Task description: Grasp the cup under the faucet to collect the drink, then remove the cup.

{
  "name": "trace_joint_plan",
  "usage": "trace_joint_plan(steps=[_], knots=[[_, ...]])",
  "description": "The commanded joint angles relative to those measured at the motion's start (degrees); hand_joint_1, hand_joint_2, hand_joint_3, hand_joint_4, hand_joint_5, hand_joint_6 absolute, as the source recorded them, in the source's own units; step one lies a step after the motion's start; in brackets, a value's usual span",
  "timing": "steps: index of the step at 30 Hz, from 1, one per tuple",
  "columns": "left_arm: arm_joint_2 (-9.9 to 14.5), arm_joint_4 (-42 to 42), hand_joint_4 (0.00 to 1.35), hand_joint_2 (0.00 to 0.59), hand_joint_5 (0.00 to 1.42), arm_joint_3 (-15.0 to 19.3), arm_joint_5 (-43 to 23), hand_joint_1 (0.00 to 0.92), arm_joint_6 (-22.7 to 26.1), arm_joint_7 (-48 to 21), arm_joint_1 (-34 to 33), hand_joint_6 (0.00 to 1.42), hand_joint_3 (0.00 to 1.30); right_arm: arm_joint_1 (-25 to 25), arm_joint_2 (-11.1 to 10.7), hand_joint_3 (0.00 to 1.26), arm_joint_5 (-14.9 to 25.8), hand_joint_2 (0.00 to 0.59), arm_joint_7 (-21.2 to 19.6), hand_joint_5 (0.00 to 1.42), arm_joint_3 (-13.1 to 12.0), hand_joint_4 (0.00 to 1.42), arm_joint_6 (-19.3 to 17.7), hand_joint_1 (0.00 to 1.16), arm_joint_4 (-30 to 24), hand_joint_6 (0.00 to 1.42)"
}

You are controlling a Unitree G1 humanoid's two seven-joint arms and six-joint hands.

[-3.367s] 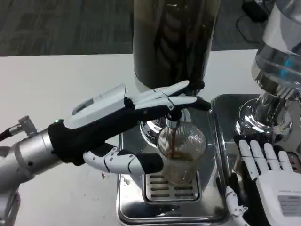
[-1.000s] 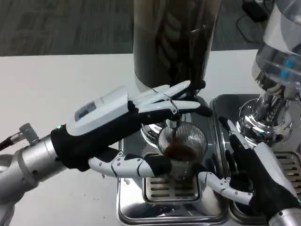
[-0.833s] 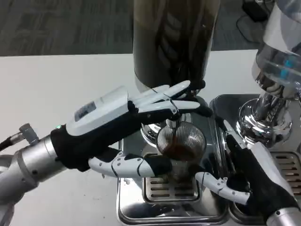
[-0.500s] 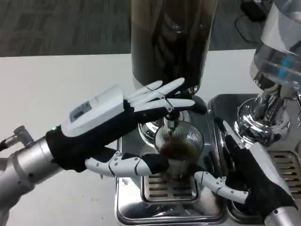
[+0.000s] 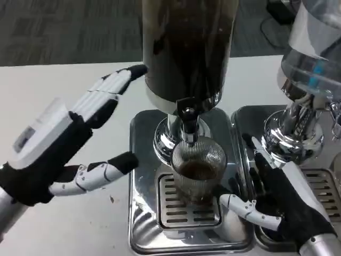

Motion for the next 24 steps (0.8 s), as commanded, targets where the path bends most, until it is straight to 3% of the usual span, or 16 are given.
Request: trace_joint_plan(steps=[1,5,12,24], knots=[[-1.64,-0.38,0.00,0.194,0.00,3.90,3.89,0.000,1.53,5.60,4.15,0.00,0.00,-0.34,-0.62,0.00,0.43,0.186,1.12,0.00,-0.34,0.00,0.69,0.54,-1.46,0.00],[-2.88,-0.51,0.00,0.190,0.00,5.52,8.05,0.000,3.26,9.99,8.26,0.00,0.00,-0.25,-1.02,0.00,0.54,0.190,1.93,0.00,-0.55,0.00,1.14,0.53,-1.87,0.00],[-3.36,1.49,0.00,0.189,0.00,3.78,13.55,0.000,5.07,13.92,10.05,0.00,0.06,-1.55,-0.72,0.00,-0.78,0.191,1.23,0.00,0.14,0.00,1.72,0.55,-1.31,0.00],[-0.17,7.82,0.00,0.186,0.00,-2.22,15.57,0.000,6.42,14.78,9.53,0.00,0.18,-2.65,0.78,0.00,-2.72,0.183,-0.37,0.00,2.53,0.00,0.68,0.61,1.17,0.00]])
